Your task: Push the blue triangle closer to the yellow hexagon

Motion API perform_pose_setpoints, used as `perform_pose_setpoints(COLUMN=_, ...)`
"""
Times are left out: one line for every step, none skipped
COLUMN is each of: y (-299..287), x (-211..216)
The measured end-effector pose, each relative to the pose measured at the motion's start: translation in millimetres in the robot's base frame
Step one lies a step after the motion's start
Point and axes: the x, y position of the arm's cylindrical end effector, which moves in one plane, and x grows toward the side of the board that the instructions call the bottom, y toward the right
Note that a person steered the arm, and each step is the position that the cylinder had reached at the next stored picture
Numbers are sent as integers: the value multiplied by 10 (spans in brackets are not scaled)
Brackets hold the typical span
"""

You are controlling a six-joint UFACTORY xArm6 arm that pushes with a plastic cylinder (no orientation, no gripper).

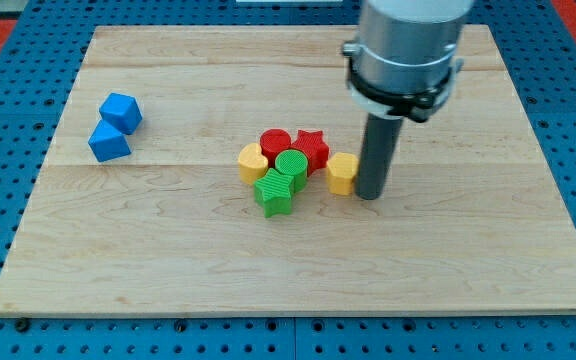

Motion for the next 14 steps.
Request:
perform_pose_setpoints(y=-2, x=46)
perform_pose_setpoints(y=-78, x=542)
perform_pose_setpoints(y=-1025, x=680)
perform_pose_setpoints(y=-2607, x=599)
perform_pose_setpoints(y=-3523, x=57)
perform_pose_setpoints(y=-3104, x=-743)
perform_pose_setpoints(y=-2366, x=-751)
perform_pose_setpoints(y=-1981, x=-695)
perform_pose_setpoints(y=-1806, x=-1024)
perform_pose_setpoints(y=-1139, x=-1032)
perform_pose_setpoints(y=-1128, x=-1126)
perform_pose_setpoints(y=-1646, x=-1233)
perform_pose_setpoints(y=-1105, x=-1421)
perform_pose_setpoints(y=-466, x=-1426)
